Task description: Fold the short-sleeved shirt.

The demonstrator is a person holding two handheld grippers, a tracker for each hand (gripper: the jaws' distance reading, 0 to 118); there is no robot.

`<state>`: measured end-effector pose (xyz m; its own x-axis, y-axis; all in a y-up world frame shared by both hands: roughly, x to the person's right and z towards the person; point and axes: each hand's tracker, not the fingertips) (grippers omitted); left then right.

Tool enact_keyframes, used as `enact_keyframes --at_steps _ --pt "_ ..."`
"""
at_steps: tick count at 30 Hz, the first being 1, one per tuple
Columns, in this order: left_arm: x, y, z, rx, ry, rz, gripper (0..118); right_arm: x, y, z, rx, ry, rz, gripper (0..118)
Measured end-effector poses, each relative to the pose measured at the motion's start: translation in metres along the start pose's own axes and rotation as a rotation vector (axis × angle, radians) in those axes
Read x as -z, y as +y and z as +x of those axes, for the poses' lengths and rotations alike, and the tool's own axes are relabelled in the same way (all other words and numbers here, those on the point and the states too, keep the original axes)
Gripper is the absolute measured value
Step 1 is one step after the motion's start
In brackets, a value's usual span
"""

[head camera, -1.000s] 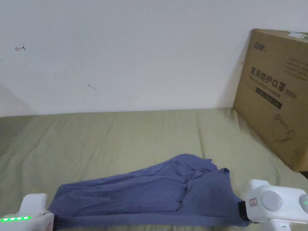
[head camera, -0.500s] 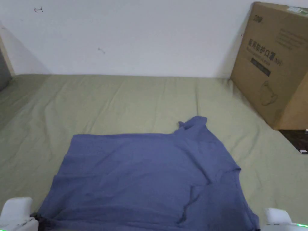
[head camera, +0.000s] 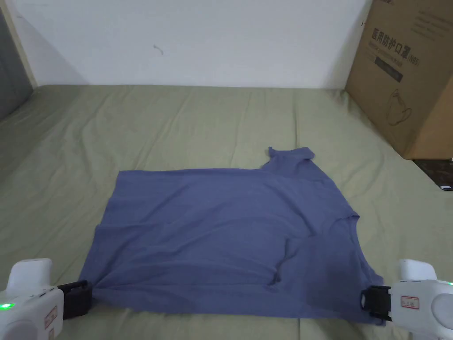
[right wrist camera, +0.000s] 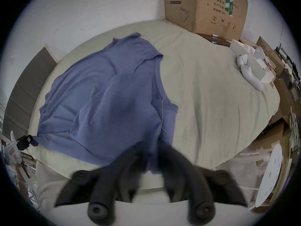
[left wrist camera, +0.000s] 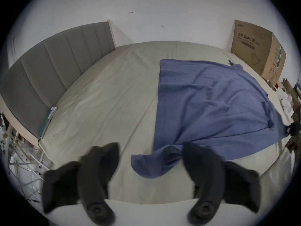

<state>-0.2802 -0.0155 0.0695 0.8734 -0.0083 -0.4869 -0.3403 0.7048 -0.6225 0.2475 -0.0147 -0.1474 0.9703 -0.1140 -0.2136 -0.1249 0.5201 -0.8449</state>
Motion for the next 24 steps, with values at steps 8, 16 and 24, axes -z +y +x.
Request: enact_keyframes --at_steps 8,16,24 --pt "-0.047 -0.007 -0.013 -0.096 -0.132 0.013 61 -0.031 -0.013 -0.007 -0.004 0.034 0.054 62" --pt "-0.036 -0.029 -0.008 -0.051 -0.064 -0.048 0 -0.016 -0.036 -0.018 -0.018 0.016 -0.014 4" --pt "0.010 0.001 -0.027 -0.154 -0.084 -0.064 99 -0.012 -0.029 -0.015 0.004 0.023 -0.028 4"
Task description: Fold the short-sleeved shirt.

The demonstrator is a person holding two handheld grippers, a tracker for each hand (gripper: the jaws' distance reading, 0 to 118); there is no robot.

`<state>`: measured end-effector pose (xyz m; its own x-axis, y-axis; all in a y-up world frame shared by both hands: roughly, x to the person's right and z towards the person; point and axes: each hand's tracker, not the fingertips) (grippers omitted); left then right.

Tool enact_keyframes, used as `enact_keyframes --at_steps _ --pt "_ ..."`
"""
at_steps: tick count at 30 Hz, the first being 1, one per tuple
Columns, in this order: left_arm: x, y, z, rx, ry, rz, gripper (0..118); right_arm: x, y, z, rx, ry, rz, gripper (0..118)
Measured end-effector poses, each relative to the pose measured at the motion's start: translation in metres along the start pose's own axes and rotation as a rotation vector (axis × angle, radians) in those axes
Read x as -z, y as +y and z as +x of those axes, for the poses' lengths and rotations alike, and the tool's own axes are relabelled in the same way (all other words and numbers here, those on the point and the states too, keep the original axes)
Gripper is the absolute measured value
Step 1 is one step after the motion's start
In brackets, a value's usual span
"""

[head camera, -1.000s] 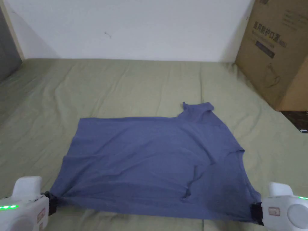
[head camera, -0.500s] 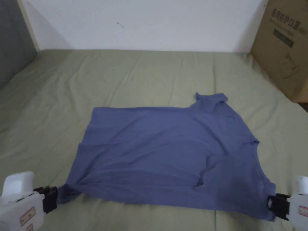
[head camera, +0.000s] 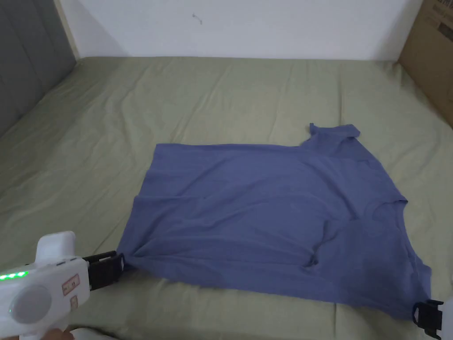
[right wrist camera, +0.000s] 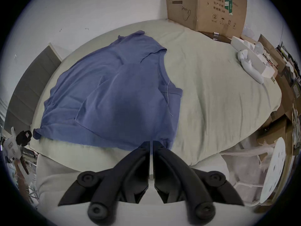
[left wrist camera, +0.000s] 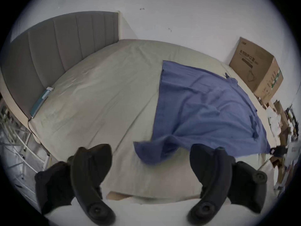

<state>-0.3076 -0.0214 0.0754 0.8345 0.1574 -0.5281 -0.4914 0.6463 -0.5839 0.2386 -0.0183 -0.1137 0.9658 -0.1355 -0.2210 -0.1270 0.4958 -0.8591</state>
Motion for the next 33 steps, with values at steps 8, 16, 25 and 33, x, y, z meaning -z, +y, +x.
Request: enact_keyframes --at_steps 8,16,25,33 --pt "0.019 0.000 0.024 0.053 0.030 -0.100 2 0.005 -0.001 0.004 0.021 0.010 -0.034 4" --pt "0.002 0.006 0.022 0.023 0.010 -0.080 2 -0.001 0.018 0.005 -0.009 -0.011 0.009 61" --pt "0.009 0.004 0.024 0.093 0.043 -0.086 2 0.027 0.017 0.022 0.042 0.034 -0.091 2" --pt "-0.009 0.023 0.031 0.118 0.041 -0.061 2 -0.010 0.043 0.019 0.057 0.027 0.013 2"
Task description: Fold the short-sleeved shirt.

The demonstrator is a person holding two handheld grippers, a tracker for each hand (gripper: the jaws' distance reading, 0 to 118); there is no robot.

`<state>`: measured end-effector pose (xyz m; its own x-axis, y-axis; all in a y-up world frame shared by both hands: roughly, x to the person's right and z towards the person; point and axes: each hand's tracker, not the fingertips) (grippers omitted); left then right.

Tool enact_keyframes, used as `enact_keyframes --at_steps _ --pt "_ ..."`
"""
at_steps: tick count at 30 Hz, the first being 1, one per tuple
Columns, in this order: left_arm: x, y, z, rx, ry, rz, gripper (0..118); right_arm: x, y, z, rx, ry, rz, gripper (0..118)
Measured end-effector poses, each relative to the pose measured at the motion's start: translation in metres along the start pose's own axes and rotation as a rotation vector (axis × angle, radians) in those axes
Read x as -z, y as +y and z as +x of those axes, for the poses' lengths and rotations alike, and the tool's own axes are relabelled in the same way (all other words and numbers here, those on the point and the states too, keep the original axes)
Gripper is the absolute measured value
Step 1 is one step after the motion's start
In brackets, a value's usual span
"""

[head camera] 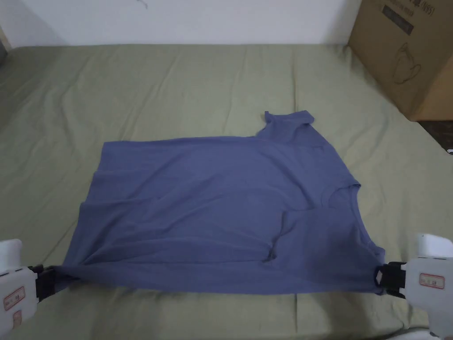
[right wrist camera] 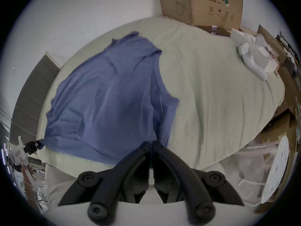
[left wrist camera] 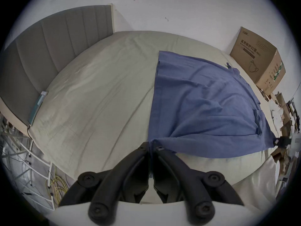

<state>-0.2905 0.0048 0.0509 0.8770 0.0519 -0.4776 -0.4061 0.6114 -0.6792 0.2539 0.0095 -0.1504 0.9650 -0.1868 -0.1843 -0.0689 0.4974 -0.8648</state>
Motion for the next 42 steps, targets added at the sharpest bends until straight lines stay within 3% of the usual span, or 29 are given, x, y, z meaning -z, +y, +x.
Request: enact_keyframes --at_steps 5,14,15,16,18,20,23,25,26,27,28,29,30,35,36,37,39,40,41,42 --pt "0.004 0.043 0.001 0.023 -0.005 0.032 2 -0.003 0.049 -0.005 -0.004 0.038 0.044 2" --pt "0.099 0.105 0.027 0.167 0.041 -0.112 5 0.089 0.119 -0.007 0.014 -0.052 -0.041 2" --pt "0.105 0.101 0.031 0.180 0.071 -0.128 13 0.097 0.119 -0.008 0.020 -0.058 -0.062 2" --pt "0.110 0.099 0.031 0.194 0.086 -0.142 29 0.099 0.119 -0.008 0.017 -0.066 -0.074 9" --pt "0.109 0.093 0.025 0.179 0.061 -0.136 80 0.096 0.114 -0.009 0.015 -0.102 -0.053 60" --pt "0.098 0.088 0.021 0.151 0.033 -0.133 107 0.085 0.113 -0.005 0.030 -0.089 -0.029 66" --pt "0.079 0.081 0.012 0.094 0.017 -0.105 106 0.063 0.109 0.000 0.053 -0.063 0.005 66" --pt "0.062 0.074 0.007 0.054 -0.013 -0.081 96 0.046 0.102 -0.001 0.045 -0.039 0.046 64" --pt "0.051 0.068 0.004 0.032 -0.041 -0.060 72 0.037 0.095 -0.002 0.031 -0.030 0.068 50" --pt "0.042 0.061 0.002 0.005 -0.059 -0.036 40 0.031 0.088 -0.004 0.022 -0.026 0.073 28" --pt "0.037 0.054 0.001 -0.021 -0.085 -0.029 16 0.029 0.080 -0.003 0.030 -0.018 0.077 17" --pt "0.035 0.046 0.000 -0.032 -0.096 -0.019 5 0.031 0.071 -0.002 0.064 0.009 0.069 7" --pt "0.037 0.040 -0.001 -0.057 -0.099 -0.064 0 0.034 0.063 -0.001 0.077 0.030 0.031 0" --pt "0.050 0.026 0.000 -0.084 -0.046 -0.044 0 0.045 0.030 -0.007 0.047 -0.002 -0.016 0" --pt "0.053 0.027 -0.003 -0.121 -0.064 -0.041 3 0.044 0.025 -0.007 0.049 0.003 -0.019 0" --pt "0.056 0.029 -0.005 -0.156 -0.082 -0.041 15 0.042 0.022 -0.008 0.055 0.019 -0.021 0" --pt "0.066 0.031 -0.007 -0.179 -0.090 -0.058 72 0.041 0.018 -0.009 0.066 0.036 -0.023 0" --pt "0.073 0.031 -0.005 -0.175 -0.075 -0.071 89 0.040 0.016 -0.009 0.064 0.036 -0.024 0" --pt "0.079 0.030 -0.003 -0.173 -0.039 -0.112 92 0.040 0.015 -0.009 0.060 0.032 -0.025 0" --pt "0.086 0.028 -0.003 -0.167 -0.048 -0.142 86 0.040 0.015 -0.009 0.053 0.019 -0.027 0"
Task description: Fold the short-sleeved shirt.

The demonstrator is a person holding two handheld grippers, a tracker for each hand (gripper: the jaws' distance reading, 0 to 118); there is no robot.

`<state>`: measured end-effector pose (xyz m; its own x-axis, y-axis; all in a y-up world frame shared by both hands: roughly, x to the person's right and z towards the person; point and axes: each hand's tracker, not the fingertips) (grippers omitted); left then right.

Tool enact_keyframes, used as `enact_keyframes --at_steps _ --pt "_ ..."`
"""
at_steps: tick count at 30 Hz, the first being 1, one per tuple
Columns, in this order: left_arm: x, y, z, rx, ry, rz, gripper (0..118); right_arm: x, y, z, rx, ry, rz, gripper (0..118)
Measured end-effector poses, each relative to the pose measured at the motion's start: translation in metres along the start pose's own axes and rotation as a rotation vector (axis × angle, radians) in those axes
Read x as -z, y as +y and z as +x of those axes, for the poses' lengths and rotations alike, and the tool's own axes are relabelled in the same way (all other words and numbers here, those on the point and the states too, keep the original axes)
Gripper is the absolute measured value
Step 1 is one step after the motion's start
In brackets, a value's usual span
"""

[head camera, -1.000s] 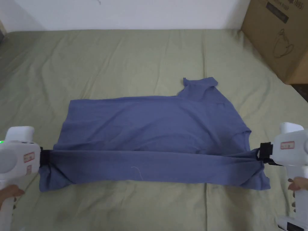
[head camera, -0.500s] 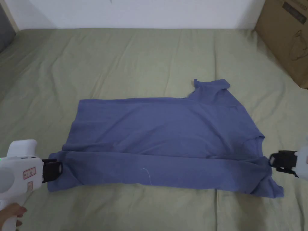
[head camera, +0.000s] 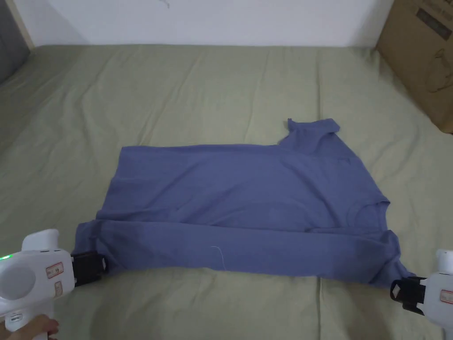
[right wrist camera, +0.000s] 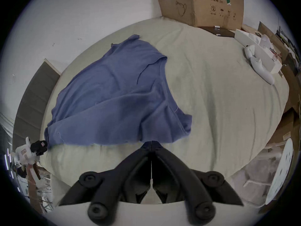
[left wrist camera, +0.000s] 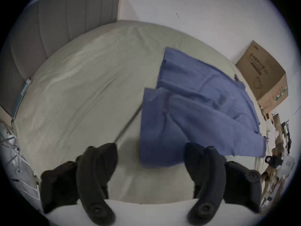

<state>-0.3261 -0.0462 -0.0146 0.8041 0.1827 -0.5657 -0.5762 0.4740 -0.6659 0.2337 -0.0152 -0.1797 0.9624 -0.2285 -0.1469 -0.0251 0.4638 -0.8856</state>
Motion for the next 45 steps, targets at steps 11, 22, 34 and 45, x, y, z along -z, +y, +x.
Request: enact_keyframes --at_steps 11,22,34,45 --pt "-0.009 0.008 0.014 0.103 0.049 0.036 7 0.010 0.019 -0.001 0.041 -0.040 0.065 74" --pt "-0.026 0.011 0.013 0.145 0.029 0.030 7 0.040 0.034 -0.001 -0.009 -0.067 0.028 8" --pt "-0.079 -0.010 0.007 0.238 -0.002 0.045 7 -0.036 0.008 0.010 -0.001 -0.005 0.066 7" --pt "-0.047 -0.055 -0.002 0.294 0.082 -0.032 32 -0.006 -0.027 0.019 -0.059 -0.108 -0.057 20"
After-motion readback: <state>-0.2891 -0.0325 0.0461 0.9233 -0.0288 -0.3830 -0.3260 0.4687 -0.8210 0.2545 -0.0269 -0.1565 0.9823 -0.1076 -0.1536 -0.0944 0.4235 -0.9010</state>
